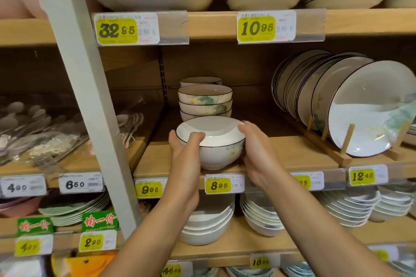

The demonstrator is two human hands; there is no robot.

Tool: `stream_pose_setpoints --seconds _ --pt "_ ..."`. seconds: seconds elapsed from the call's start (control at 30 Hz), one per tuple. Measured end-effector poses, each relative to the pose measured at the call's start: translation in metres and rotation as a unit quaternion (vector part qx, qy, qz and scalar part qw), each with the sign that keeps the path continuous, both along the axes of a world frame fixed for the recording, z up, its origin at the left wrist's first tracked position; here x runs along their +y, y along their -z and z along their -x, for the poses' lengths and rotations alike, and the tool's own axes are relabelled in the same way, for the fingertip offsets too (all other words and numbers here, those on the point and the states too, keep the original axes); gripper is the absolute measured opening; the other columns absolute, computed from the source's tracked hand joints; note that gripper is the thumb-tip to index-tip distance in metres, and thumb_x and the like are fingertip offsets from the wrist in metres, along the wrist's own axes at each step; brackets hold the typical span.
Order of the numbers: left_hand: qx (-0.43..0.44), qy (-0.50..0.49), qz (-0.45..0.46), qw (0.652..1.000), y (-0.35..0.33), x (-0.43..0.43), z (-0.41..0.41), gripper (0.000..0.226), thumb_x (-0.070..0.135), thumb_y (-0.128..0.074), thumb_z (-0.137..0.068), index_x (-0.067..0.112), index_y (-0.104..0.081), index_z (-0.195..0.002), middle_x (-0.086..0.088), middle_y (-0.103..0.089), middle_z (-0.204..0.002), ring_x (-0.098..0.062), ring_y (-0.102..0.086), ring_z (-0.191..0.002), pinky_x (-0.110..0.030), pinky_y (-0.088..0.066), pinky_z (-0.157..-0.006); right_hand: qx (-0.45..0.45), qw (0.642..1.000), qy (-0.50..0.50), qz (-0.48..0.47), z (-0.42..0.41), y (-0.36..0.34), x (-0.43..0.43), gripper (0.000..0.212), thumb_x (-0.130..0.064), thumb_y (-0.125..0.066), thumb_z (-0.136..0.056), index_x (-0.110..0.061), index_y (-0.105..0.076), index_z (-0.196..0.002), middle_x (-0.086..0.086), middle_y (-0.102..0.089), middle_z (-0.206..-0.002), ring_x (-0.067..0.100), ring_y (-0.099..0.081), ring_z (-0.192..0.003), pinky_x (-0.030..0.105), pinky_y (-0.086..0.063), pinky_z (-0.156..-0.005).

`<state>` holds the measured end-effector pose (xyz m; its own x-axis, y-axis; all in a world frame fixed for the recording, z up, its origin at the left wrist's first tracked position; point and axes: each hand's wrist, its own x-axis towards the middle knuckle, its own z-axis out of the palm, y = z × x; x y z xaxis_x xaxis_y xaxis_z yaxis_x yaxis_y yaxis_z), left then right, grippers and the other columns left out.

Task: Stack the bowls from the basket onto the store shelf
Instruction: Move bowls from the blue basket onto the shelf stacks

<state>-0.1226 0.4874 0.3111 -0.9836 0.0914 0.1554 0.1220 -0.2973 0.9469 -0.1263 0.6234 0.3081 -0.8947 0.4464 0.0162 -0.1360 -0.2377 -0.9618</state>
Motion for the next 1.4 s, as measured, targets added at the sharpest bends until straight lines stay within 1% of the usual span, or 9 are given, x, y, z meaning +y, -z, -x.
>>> stream_pose_setpoints --seconds 0.17,0.3,0.43,0.53,0.63,0.97,1.1,1.23,1.4 --pt "-0.017 -0.021 0.008 1.000 0.010 -0.015 0.015 0.072 0.032 -0.052 -0.089 0.036 -0.018 -0.152 0.010 -0.035 -0.148 -0.010 -0.042 -0.127 -0.029 -0.038 -0.101 -0.004 0.998 0.014 -0.060 0.002 -0.009 0.001 0.052 -0.045 -0.049 -0.090 -0.025 -0.048 -0.138 -0.001 -0.059 -0.129 0.016 -0.055 -0.117 0.037 -0.046 -0.099" --pt "0.006 0.000 0.010 1.000 0.019 -0.009 0.009 0.070 0.039 -0.052 -0.075 0.036 -0.034 -0.143 0.012 -0.058 -0.128 -0.005 -0.056 -0.113 -0.023 -0.046 -0.083 -0.003 0.998 -0.046 -0.037 0.009 -0.018 0.003 0.031 -0.039 -0.049 -0.097 -0.025 -0.062 -0.121 -0.005 -0.072 -0.106 0.013 -0.064 -0.105 0.032 -0.051 -0.090" --pt "-0.056 -0.018 -0.036 0.998 0.005 -0.011 0.030 0.048 0.022 -0.042 -0.086 0.018 -0.051 -0.133 -0.007 -0.065 -0.121 -0.023 -0.060 -0.112 -0.043 -0.049 -0.098 0.022 0.996 -0.027 -0.077 0.005 -0.002 -0.006 0.049 -0.036 -0.046 -0.098 -0.023 -0.042 -0.144 -0.005 -0.052 -0.138 0.011 -0.051 -0.122 0.032 -0.044 -0.101" --pt "-0.085 -0.024 -0.047 0.995 0.002 -0.015 0.040 0.035 0.022 -0.043 -0.085 0.016 -0.063 -0.113 -0.006 -0.072 -0.105 -0.024 -0.066 -0.101 -0.036 -0.055 -0.079 0.029 0.994 -0.001 -0.109 0.000 0.008 -0.015 0.056 -0.032 -0.043 -0.099 -0.029 -0.024 -0.152 -0.010 -0.042 -0.133 0.002 -0.048 -0.109 0.011 -0.042 -0.075" --pt "-0.083 -0.020 -0.041 0.995 0.004 -0.017 0.042 0.032 0.024 -0.043 -0.085 0.017 -0.064 -0.109 -0.006 -0.072 -0.105 -0.024 -0.065 -0.102 -0.039 -0.054 -0.085 0.030 0.992 0.016 -0.118 -0.002 0.011 -0.018 0.054 -0.031 -0.040 -0.100 -0.030 -0.025 -0.151 -0.011 -0.044 -0.128 -0.005 -0.048 -0.093 0.008 -0.044 -0.058" --pt "-0.064 0.018 -0.011 0.998 0.001 -0.026 0.040 0.031 0.025 -0.041 -0.091 0.022 -0.058 -0.118 -0.006 -0.065 -0.118 -0.020 -0.060 -0.111 -0.040 -0.050 -0.096 0.006 0.991 0.046 -0.126 -0.007 0.001 -0.025 0.055 -0.038 -0.042 -0.098 -0.030 -0.028 -0.150 -0.004 -0.041 -0.147 0.011 -0.043 -0.124 0.030 -0.040 -0.100" --pt "-0.006 0.006 0.033 0.999 0.007 -0.039 0.017 0.055 0.038 -0.043 -0.091 0.033 -0.032 -0.145 0.008 -0.042 -0.146 -0.006 -0.044 -0.126 -0.025 -0.040 -0.097 0.025 0.990 0.086 -0.111 -0.026 0.005 -0.025 0.051 -0.038 -0.045 -0.097 -0.031 -0.033 -0.146 -0.001 -0.046 -0.145 0.016 -0.046 -0.130 0.042 -0.037 -0.112" --pt "0.151 0.006 0.097 0.984 0.016 -0.066 -0.027 0.046 0.045 -0.042 -0.083 0.052 -0.043 -0.129 0.047 -0.045 -0.122 0.026 -0.041 -0.112 -0.014 -0.035 -0.091 0.064 0.977 0.169 -0.115 -0.062 0.017 -0.032 0.019 -0.032 -0.047 -0.098 -0.040 -0.054 -0.113 -0.004 -0.058 -0.129 0.012 -0.055 -0.119 0.036 -0.044 -0.105" --pt "0.132 0.035 0.039 0.990 0.043 -0.097 -0.076 0.027 0.023 -0.044 -0.084 0.022 -0.065 -0.101 0.002 -0.072 -0.104 -0.012 -0.066 -0.106 -0.029 -0.050 -0.095 0.096 0.973 0.201 -0.058 -0.120 0.048 -0.060 0.023 -0.008 -0.045 -0.096 -0.020 -0.064 -0.098 0.001 -0.072 -0.097 0.014 -0.070 -0.093 0.021 -0.055 -0.080"
